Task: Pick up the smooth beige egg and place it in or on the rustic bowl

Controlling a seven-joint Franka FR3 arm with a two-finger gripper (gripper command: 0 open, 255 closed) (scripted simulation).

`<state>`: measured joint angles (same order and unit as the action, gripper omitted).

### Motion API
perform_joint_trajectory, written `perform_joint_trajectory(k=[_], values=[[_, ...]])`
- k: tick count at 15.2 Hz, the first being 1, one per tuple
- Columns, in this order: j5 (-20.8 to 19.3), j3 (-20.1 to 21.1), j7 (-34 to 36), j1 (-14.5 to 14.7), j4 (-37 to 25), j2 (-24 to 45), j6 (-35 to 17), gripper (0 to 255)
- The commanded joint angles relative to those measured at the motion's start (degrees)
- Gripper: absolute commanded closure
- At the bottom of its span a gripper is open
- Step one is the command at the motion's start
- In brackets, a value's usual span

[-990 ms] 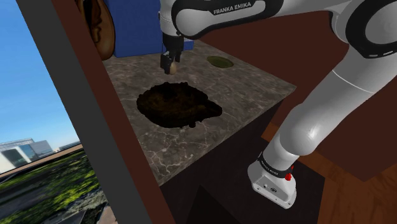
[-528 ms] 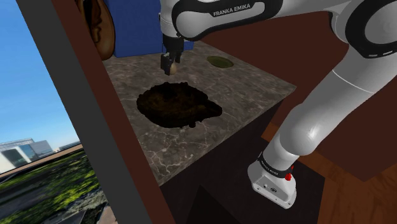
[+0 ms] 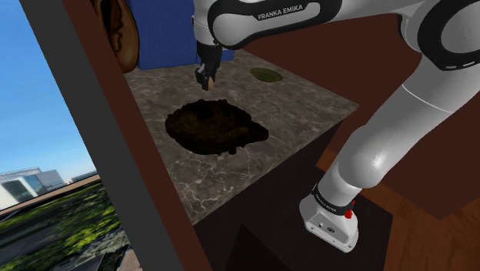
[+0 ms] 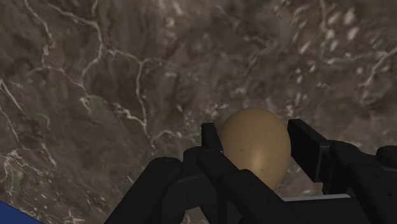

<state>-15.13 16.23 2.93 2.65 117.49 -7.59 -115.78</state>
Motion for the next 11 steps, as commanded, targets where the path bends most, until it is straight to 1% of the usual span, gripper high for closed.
perform_joint_trajectory(k=[1, 2, 11], values=[[0.0, 0.0, 0.0, 0.0, 0.0, 0.0, 0.0, 255], [0.0, 0.0, 0.0, 0.0, 0.0, 0.0, 0.0, 255], [0.9, -0.1, -1.9, 0.1, -6.1, -0.7, 6.5, 255]])
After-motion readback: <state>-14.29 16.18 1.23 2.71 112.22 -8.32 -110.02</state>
